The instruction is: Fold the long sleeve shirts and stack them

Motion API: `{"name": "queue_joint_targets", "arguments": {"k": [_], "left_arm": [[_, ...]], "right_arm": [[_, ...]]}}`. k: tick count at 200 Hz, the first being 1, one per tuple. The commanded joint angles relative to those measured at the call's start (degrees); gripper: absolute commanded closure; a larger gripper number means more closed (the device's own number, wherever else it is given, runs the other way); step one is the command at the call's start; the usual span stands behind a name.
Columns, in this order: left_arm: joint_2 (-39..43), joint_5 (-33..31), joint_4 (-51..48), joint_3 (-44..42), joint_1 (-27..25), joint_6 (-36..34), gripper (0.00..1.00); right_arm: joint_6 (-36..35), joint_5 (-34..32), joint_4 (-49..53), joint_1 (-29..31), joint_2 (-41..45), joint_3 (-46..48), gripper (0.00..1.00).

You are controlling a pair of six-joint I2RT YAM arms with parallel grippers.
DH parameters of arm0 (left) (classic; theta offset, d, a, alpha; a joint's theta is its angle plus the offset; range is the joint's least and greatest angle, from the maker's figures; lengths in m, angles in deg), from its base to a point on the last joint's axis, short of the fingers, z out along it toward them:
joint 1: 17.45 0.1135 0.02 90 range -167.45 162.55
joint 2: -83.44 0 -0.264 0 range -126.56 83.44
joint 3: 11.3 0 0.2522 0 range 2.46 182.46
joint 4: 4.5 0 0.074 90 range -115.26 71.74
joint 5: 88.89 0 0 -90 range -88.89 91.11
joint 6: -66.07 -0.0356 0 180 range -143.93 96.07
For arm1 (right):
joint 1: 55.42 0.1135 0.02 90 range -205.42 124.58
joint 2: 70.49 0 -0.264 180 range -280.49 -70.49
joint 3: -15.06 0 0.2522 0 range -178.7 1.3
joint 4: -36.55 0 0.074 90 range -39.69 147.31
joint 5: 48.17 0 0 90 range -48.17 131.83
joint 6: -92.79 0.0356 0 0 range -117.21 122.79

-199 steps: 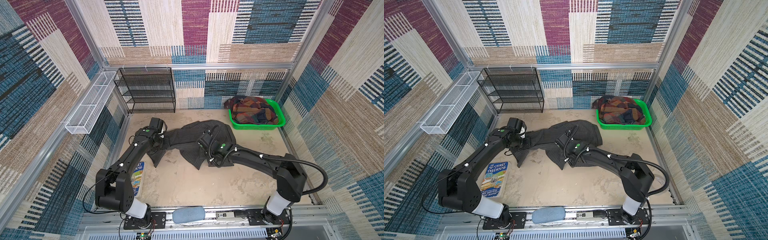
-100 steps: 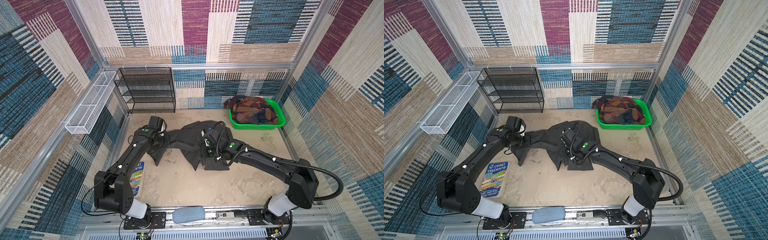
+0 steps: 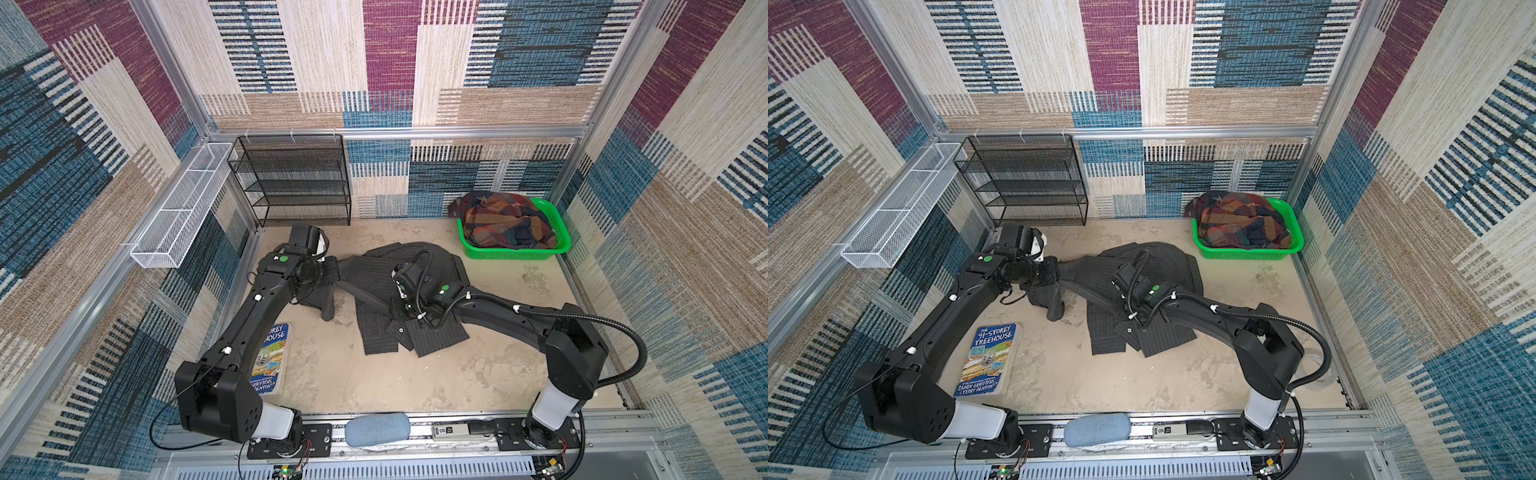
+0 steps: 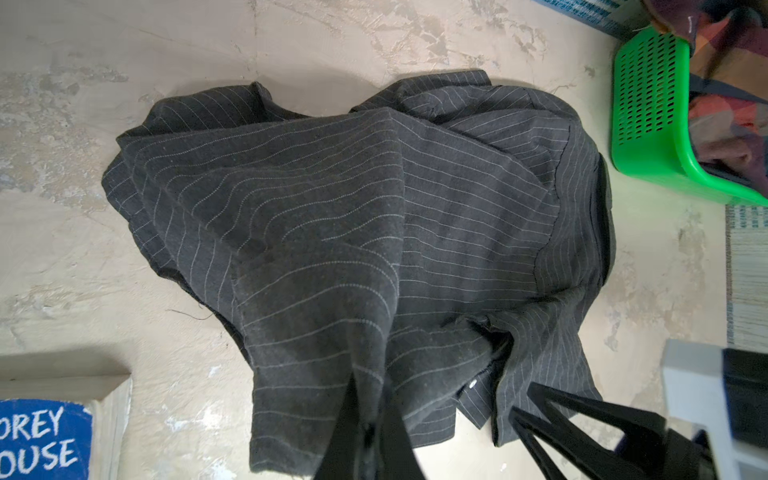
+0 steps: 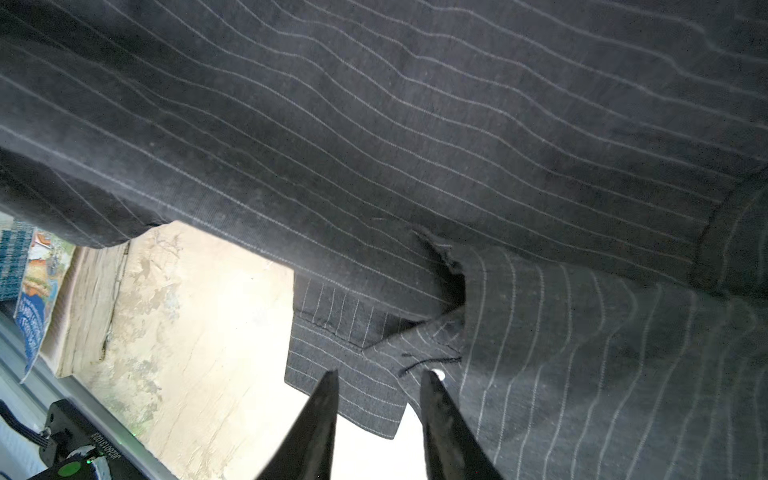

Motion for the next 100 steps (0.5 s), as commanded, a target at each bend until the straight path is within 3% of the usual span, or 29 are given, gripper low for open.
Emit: {"name": "queue_joint_targets", "arguments": {"k": [1, 39, 100], "left_arm": [[0.76, 1.67, -1.1, -0.71, -0.02, 1.21, 1.0], [1.79, 1.87, -0.91, -1.09, -0.48, 1.21, 1.0], [2.72, 2.18, -0.2, -2.05, -0.67, 0.96, 1.0]], "right_arm": [[3.54, -2.06, 2.34, 2.05, -2.2, -1.19, 0.59], [9.6, -6.86, 5.87, 4.27, -5.54, -2.43, 0.43], [13.87, -9.24, 3.78, 4.81, -9.83, -3.24, 0.39]]}}
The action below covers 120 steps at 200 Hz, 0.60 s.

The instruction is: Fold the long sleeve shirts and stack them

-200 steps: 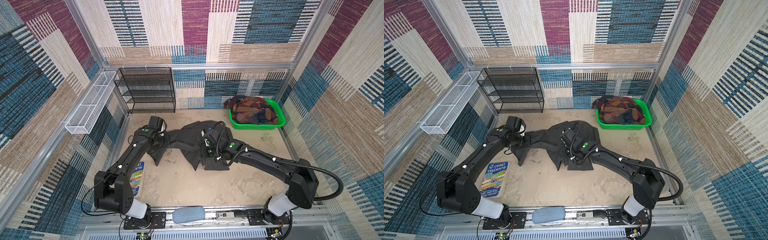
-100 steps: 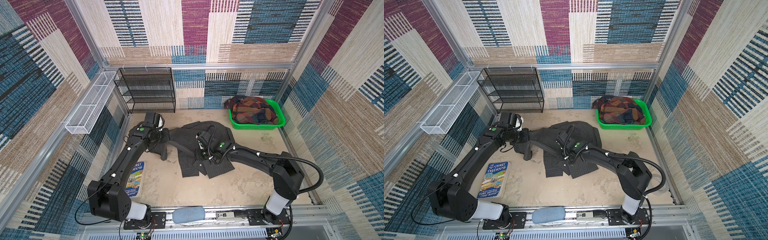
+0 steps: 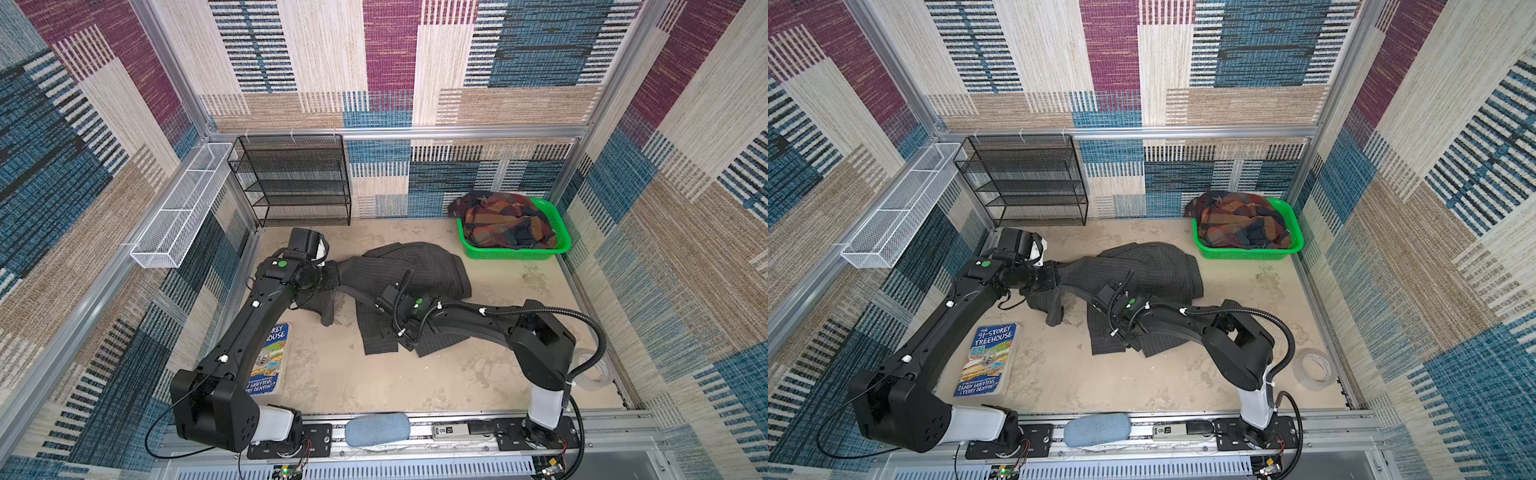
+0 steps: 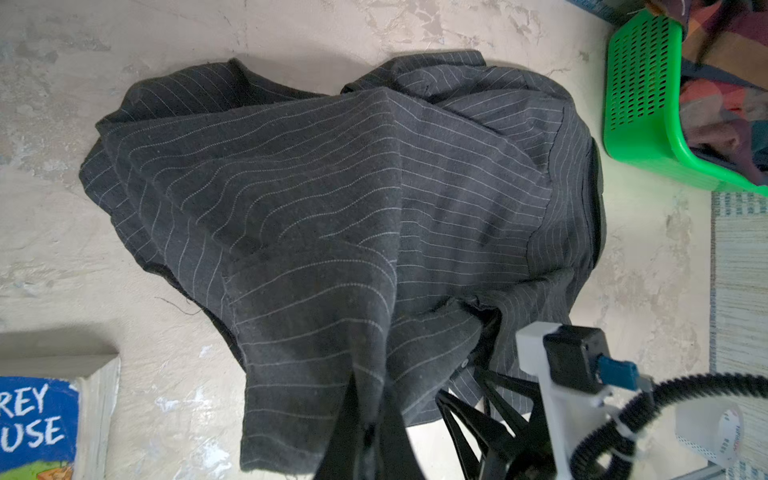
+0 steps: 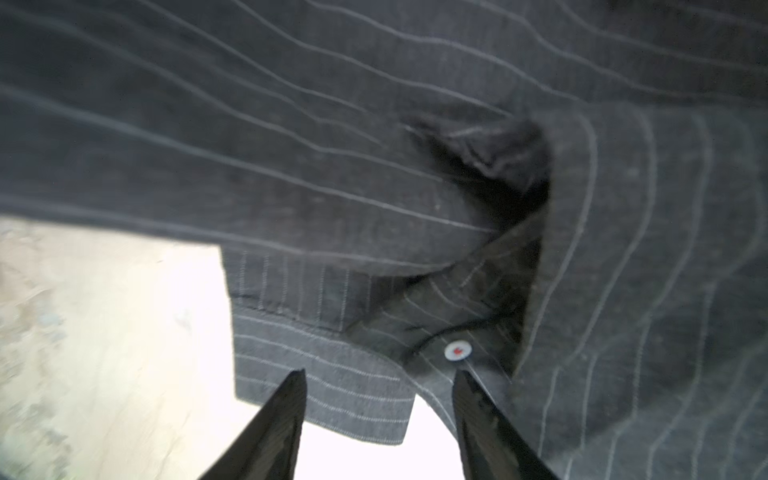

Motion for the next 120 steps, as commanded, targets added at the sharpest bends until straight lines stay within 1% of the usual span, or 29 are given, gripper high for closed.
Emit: {"name": "queue_joint_targets", "arguments": {"k": [1, 15, 38, 63, 73, 83, 101, 108, 120], "left_arm": [[0.41, 1.11, 0.45, -0.22, 0.03, 0.12, 1.0], [0.5, 1.04, 0.41, -0.41, -0.01, 0.11, 1.0], [0.69, 0.97, 0.43, -0.45, -0.06, 0.03, 1.0], [0.69, 0.87, 0.45, -0.57, -0.06, -0.06, 1.0], [0.81, 0.7, 0.41, -0.75, -0.06, -0.06, 1.0], [0.91, 0.65, 0.43, -0.83, -0.06, -0.06, 1.0], [0.8, 0.53, 0.43, -0.93, -0.06, -0.06, 1.0], [0.78, 0.52, 0.55, -0.93, -0.06, -0.06, 1.0], [0.62, 0.6, 0.53, -0.99, -0.04, 0.03, 1.0]], "right_arm": [[2.67, -1.97, -1.68, -0.09, -1.22, -0.9, 0.39], [3.68, -3.38, -1.29, -0.06, -2.09, -2.05, 0.39], [4.83, -6.04, -1.33, -0.12, -1.67, -1.71, 0.45], [5.02, -6.0, -2.23, -1.3, -1.31, 0.23, 0.6], [5.24, -5.94, -2.8, -1.78, -1.14, 1.26, 0.63], [5.36, -5.61, -3.65, -2.3, -0.75, 2.18, 0.61], [4.98, -4.62, -5.79, -2.59, 0.04, 2.92, 0.44], [4.75, -4.21, -6.33, -2.51, -0.06, 2.71, 0.41], [4.48, -3.76, -6.68, -2.51, -0.47, 1.81, 0.39]]}}
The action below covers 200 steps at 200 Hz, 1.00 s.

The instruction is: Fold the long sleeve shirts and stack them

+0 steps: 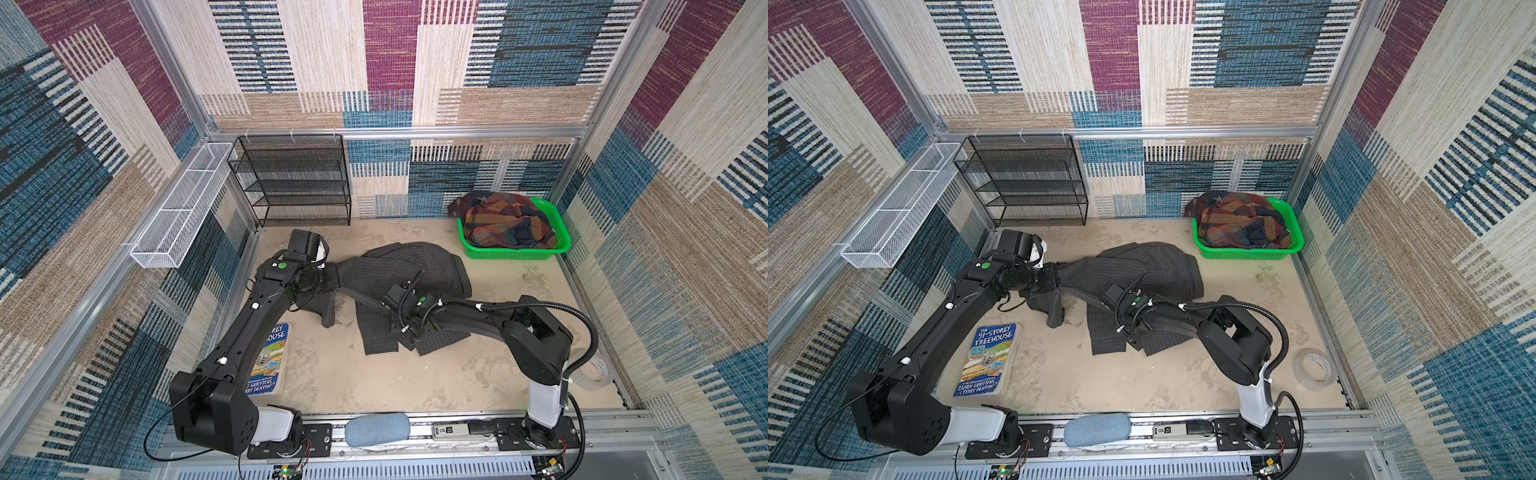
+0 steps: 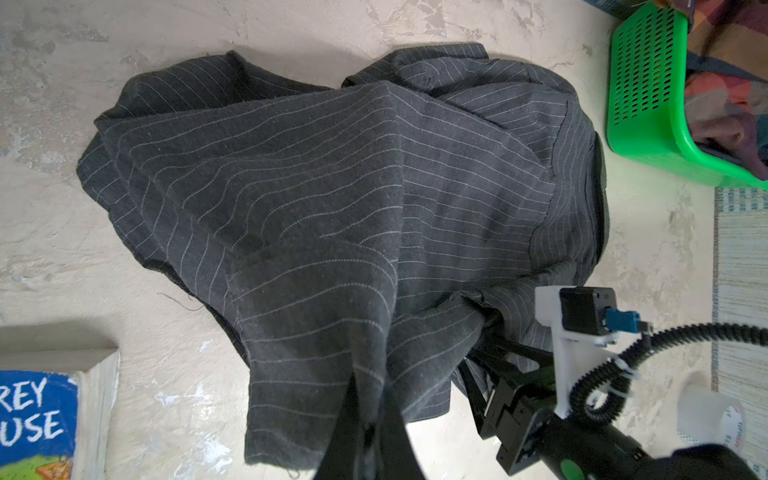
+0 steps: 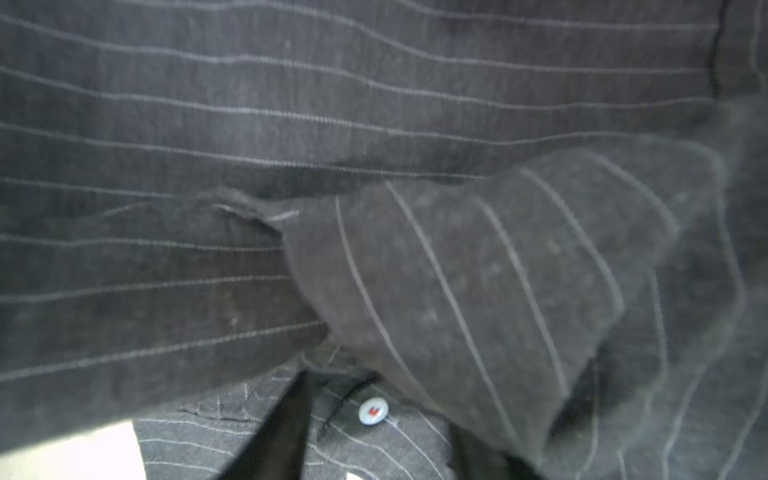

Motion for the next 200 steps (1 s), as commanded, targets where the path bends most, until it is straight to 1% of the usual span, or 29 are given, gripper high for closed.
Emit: {"name": "queue_joint_targets", "arguments": {"k": [1, 22, 25, 28, 32, 44, 58, 89, 124, 165, 171, 184, 200], "left_arm": [[0.0, 0.58, 0.51, -0.11, -0.03, 0.03, 1.0], [-0.03, 0.93, 0.7, -0.4, 0.01, 0.28, 1.0], [-0.01, 0.93, 0.69, -0.43, 0.04, 0.27, 1.0], [0.02, 0.93, 0.67, -0.44, -0.03, 0.23, 1.0], [0.07, 0.93, 0.68, -0.39, -0.04, 0.2, 1.0], [0.16, 0.93, 0.73, -0.49, -0.03, 0.12, 1.0], [0.41, 0.85, 0.72, -0.52, -0.01, -0.08, 1.0], [0.68, 0.49, 0.68, -0.44, -0.03, -0.24, 1.0], [0.16, 0.24, 0.72, -0.37, -0.04, -0.24, 1.0], [-0.17, -0.03, 0.93, -0.35, -0.03, -0.23, 1.0], [-0.11, -0.12, 0.85, -0.34, -0.03, -0.24, 1.0], [-0.02, -0.29, 0.85, -0.42, 0.0, -0.32, 1.0], [-0.08, -0.3, 1.1, -0.53, -0.03, -0.32, 1.0]], "right_arm": [[0.04, 0.43, -3.75, 0.09, 0.16, -1.13, 0.39], [0.07, 0.85, -4.76, 0.09, -0.58, -2.28, 0.35], [0.12, 0.82, -4.82, 0.09, -0.67, -2.4, 0.34], [0.17, 0.77, -4.89, 0.09, -0.96, -2.63, 0.3], [0.19, 0.73, -4.7, 0.04, -1.27, -2.92, 0.29], [0.3, 0.22, -3.85, -0.08, -2.91, -4.08, 0.28], [0.35, -0.42, -3.39, -0.18, -4.41, -4.8, 0.31], [1.85, -1.79, -3.96, -0.78, -4.34, -2.91, 0.47], [3.47, -4.38, -5.5, -1.04, 0.33, 0.79, 0.65], [2.13, -4.88, -5.98, -2.36, 3.69, 2.91, 0.9], [1.86, -4.94, -5.98, -2.47, 4.22, 3.08, 0.96], [0.83, -5.1, -6.14, -2.72, 5.72, 3.38, 1.0], [-0.68, -4.84, -6.43, -2.78, 8.46, 3.77, 1.0]]}}
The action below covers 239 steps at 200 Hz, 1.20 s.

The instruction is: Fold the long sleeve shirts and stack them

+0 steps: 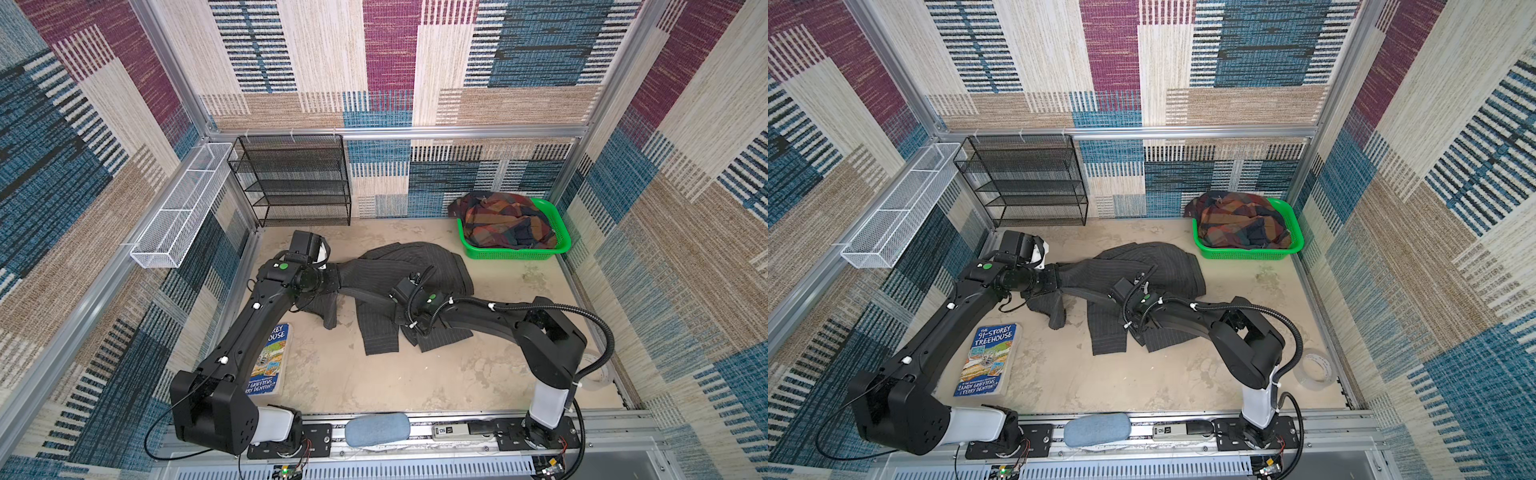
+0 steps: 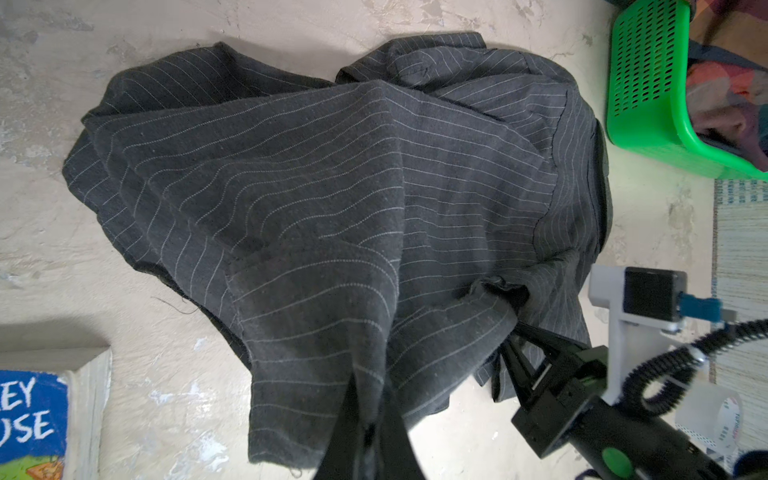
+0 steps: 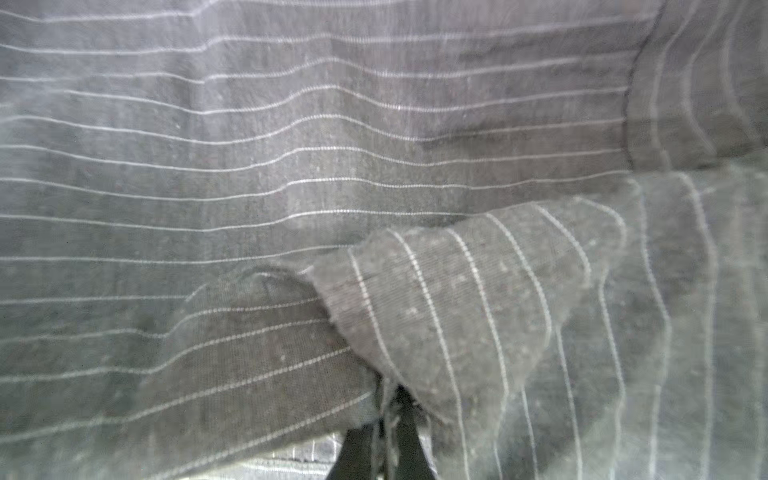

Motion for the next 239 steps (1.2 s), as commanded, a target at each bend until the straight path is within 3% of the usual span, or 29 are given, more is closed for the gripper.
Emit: {"name": "queue_joint_targets", "arguments": {"k": [1, 60, 108, 164, 189, 214, 239], "left_arm": [[-0.02, -0.32, 1.08, -0.14, 0.08, -0.32, 1.0], [-1.13, -1.23, 2.37, -1.09, 0.04, -0.15, 1.0], [-1.75, -2.62, 2.43, -1.41, 0.03, -0.06, 1.0], [-2.01, -2.96, 2.79, -0.33, 0.03, -0.19, 1.0], [-3.33, -3.2, 2.82, 0.79, 0.02, -0.76, 1.0], [-5.28, -2.88, 2.8, 2.1, -0.12, -0.73, 1.0], [-6.14, -2.76, 2.91, 2.87, -0.93, -0.54, 1.0]], "right_arm": [[-2.12, -1.33, -1.28, -0.13, 3.31, 0.36, 1.0], [-8.73, 5.22, 2.23, -0.22, 18.66, -1.78, 1.0], [-13.54, 11.15, 3.78, -4.21, 24.05, -4.65, 1.0], [-18.55, 18.53, 4.3, -9.81, 19.66, -0.95, 0.99], [-22.64, 28.85, 1.44, -14.31, 15.53, -0.13, 0.97], [-25.87, 25.64, 6.8, -14.56, 9.0, -5.37, 0.84], [-25.04, 20.89, 7.88, -13.68, 9.49, -6.8, 0.71]]}}
